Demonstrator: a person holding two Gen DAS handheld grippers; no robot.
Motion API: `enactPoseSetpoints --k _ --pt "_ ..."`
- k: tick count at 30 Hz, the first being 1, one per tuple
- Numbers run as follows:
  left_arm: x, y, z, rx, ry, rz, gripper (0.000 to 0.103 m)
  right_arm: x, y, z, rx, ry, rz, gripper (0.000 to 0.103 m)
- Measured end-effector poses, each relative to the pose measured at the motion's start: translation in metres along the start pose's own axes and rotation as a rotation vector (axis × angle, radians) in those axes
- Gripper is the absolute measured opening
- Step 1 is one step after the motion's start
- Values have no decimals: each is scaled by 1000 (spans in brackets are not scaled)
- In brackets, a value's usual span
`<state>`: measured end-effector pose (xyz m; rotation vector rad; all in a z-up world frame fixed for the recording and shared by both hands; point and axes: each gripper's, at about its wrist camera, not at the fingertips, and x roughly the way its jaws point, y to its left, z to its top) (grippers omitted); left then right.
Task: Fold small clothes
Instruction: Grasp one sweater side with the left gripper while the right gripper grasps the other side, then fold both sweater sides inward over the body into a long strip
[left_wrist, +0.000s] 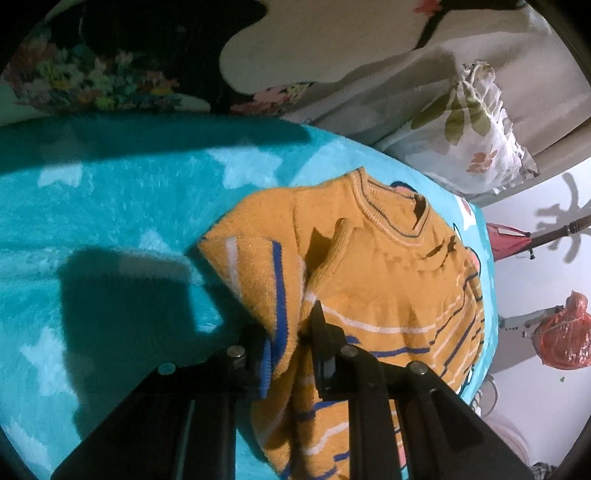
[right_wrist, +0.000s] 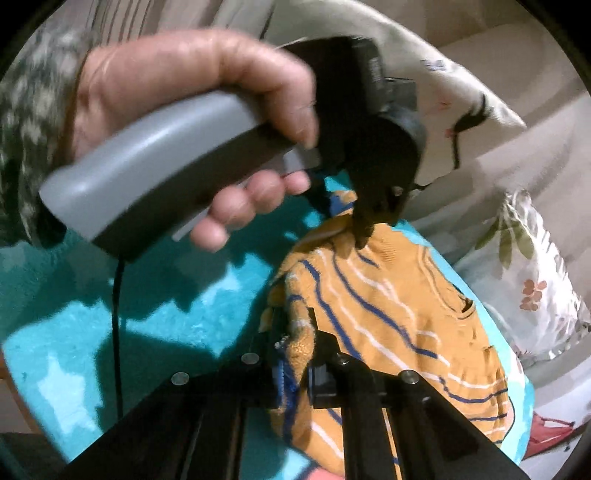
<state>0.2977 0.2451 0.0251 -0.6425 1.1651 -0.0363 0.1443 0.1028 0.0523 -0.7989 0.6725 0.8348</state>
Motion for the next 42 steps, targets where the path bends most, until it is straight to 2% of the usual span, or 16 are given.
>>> enactPoseSetpoints --k 4,7,13,18,25,31,33,36,38,40,42 --pt "-13 -20 0 -22 -45 25 16 -18 -21 -9 38 -40 34 7" --pt "-21 -41 -2 -42 -79 13 16 -34 -48 -20 72 -84 50 7" --pt "-19 -119 6 -4 -124 3 16 -59 -123 -56 172 -134 94 7" --pt "22 -199 16 65 -94 6 16 -62 -189 -102 274 -124 117 7" --pt "102 -295 16 149 1 -14 16 -66 -264 -172 415 -64 74 7" --pt "158 -340 8 197 77 32 16 -60 -300 -231 536 18 64 7" --pt "170 -343 6 185 85 45 19 -54 -308 -246 572 43 78 7" --pt "173 -342 6 149 88 3 28 -46 -317 -259 617 72 124 9" --pt "166 -342 6 134 85 -34 42 -41 -325 -266 640 101 143 14" --pt "151 -344 6 133 66 -50 49 -41 -336 -276 671 122 160 21" --pt "131 -348 4 161 23 -45 52 -45 -346 -287 714 127 199 28"
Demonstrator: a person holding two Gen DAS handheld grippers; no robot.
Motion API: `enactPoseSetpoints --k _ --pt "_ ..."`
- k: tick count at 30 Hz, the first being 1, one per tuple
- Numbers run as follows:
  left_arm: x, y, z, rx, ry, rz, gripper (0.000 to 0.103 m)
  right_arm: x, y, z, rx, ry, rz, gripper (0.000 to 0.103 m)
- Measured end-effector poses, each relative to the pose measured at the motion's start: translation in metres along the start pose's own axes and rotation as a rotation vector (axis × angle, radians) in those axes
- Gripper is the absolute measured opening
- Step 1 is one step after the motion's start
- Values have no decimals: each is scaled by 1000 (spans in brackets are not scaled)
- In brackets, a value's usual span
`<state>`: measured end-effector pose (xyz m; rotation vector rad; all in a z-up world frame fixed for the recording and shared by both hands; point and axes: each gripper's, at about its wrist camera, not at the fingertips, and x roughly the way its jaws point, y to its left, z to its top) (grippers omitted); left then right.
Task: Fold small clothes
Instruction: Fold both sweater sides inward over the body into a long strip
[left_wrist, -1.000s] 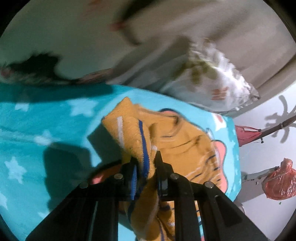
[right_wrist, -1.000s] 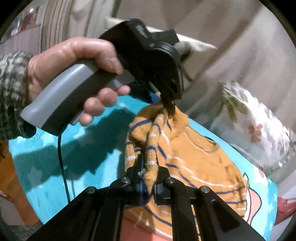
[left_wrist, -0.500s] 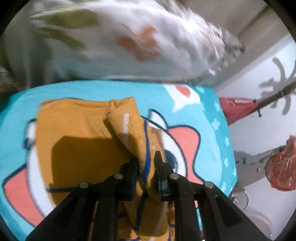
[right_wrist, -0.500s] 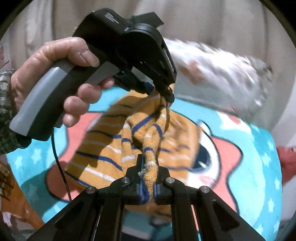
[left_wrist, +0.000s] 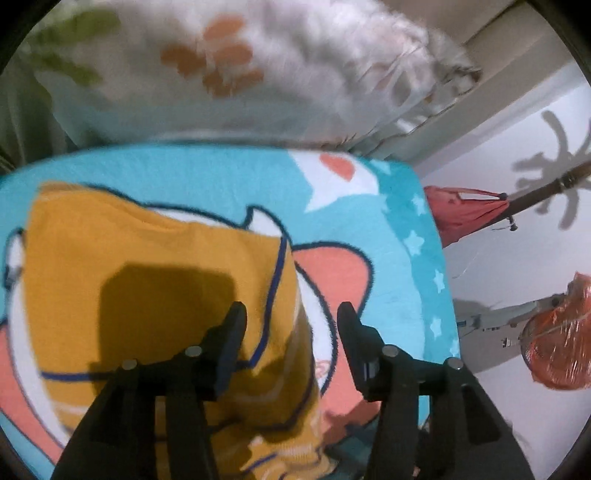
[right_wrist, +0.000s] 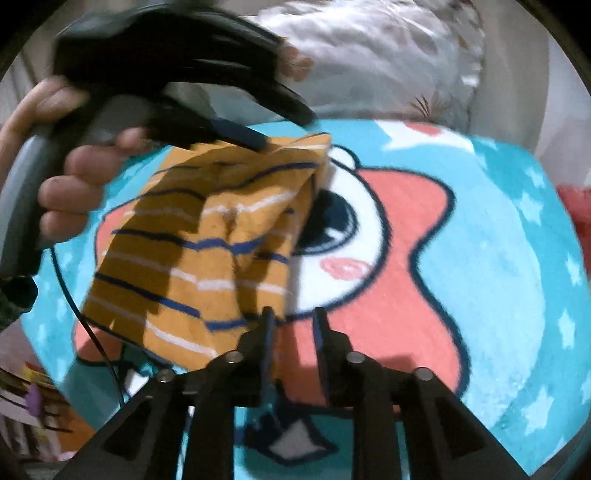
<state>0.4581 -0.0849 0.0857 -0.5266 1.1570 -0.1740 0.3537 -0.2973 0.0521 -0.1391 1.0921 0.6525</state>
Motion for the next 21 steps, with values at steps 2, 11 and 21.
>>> enactPoseSetpoints --k 2,11,21 --pt "-20 0 -7 15 -39 33 63 -5 -18 2 47 3 1 29" --pt "-75 53 -71 -91 -113 250 64 18 -69 71 322 21 297 45" --pt "-78 100 -134 -245 -116 363 64 91 -38 151 207 145 337 7"
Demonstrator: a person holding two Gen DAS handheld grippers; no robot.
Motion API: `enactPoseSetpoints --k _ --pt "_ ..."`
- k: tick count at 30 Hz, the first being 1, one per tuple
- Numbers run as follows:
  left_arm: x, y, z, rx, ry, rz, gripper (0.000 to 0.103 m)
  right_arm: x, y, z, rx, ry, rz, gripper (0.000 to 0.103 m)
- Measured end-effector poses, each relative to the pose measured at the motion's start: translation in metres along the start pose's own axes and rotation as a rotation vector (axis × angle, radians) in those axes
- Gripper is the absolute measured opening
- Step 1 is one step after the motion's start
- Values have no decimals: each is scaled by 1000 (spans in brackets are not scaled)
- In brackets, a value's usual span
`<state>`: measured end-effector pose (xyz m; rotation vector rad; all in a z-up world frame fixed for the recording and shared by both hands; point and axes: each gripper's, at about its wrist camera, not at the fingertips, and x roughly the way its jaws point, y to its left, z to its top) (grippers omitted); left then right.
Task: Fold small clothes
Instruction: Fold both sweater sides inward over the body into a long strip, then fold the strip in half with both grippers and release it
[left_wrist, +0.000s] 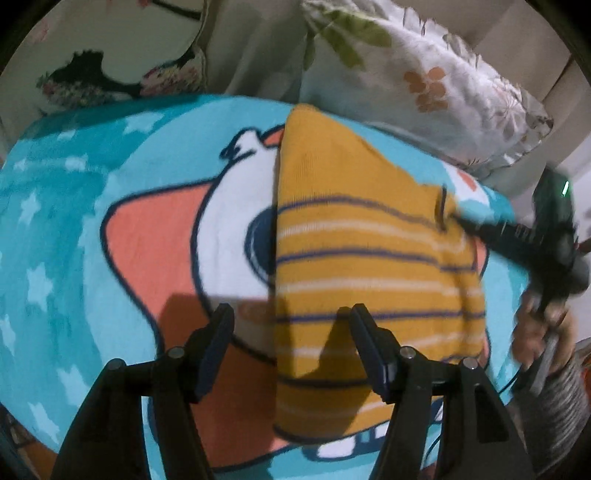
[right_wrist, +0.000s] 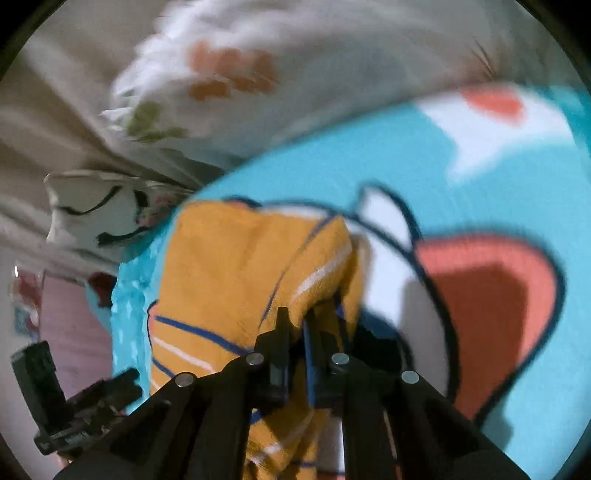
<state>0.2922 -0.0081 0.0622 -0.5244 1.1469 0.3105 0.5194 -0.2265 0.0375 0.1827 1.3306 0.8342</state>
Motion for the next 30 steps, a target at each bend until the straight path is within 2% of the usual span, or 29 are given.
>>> enactPoseSetpoints --k 2,5,7,11,15,21,25,30 --pt "5 -1 -7 2 4 14 64 -1 10 11 -44 -21 -10 7" --pt "9 0 -15 -17 3 6 65 22 5 13 -77 12 -139 7" --pt "10 -1 -17 -22 2 23 67 31 2 5 -80 26 -169 9" --pt "12 1 -19 -30 16 27 68 18 7 -5 -96 -14 -237 18" --pt "12 0 -20 -21 17 32 68 -3 7 -8 -100 -49 -273 18" --pt "12 1 -26 -33 18 34 69 -43 0 -38 -22 -102 -151 18" --pt "10 1 -33 -34 13 42 69 -61 6 -65 33 -183 -33 18" --pt "7 -3 -44 -23 9 64 70 -50 16 -78 10 -159 16 18"
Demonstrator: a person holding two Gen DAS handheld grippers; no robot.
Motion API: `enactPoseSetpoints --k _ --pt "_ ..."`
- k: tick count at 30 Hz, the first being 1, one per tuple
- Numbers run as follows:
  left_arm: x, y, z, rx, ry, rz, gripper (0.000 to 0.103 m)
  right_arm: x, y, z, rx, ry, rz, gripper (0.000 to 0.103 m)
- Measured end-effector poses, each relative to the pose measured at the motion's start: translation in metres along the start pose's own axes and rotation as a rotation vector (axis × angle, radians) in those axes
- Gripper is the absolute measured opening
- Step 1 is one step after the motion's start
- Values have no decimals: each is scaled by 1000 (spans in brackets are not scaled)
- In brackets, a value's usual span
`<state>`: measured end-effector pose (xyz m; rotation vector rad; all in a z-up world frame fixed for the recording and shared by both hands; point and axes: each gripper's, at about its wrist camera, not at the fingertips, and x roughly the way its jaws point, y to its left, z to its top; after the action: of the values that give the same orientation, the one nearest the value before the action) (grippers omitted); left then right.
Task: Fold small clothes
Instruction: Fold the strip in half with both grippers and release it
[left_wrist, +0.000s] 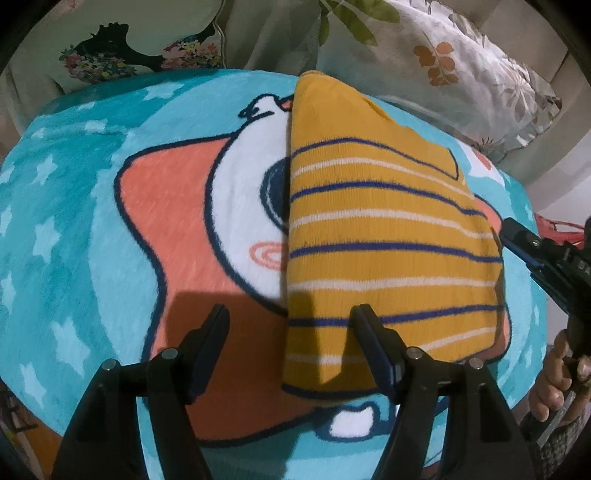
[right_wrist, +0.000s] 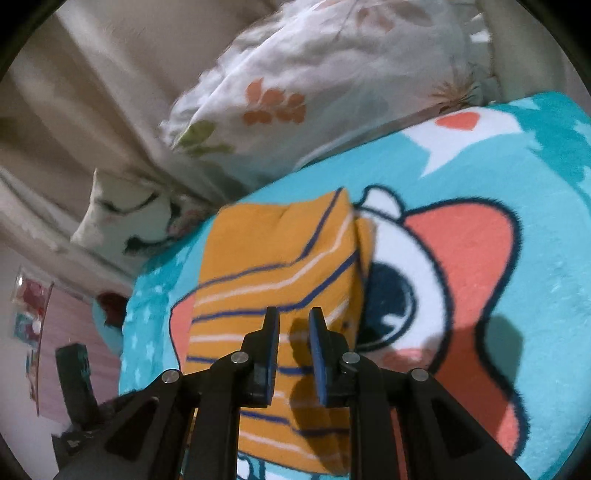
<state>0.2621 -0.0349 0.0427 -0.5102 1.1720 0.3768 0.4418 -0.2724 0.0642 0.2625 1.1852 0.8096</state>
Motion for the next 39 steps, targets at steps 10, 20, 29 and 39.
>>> enactPoseSetpoints --k 10,20,29,39 --pt "-6 11 -14 -40 23 2 72 18 -37 -9 91 61 -52 32" --pt "-31 14 -21 29 -33 -18 71 -27 -27 -29 100 -20 -199 32" --pt "-46 38 -45 40 -37 -48 71 -38 3 -79 111 -13 -295 32" --pt "-57 70 -88 42 -6 -73 71 -37 32 -136 111 18 -362 32"
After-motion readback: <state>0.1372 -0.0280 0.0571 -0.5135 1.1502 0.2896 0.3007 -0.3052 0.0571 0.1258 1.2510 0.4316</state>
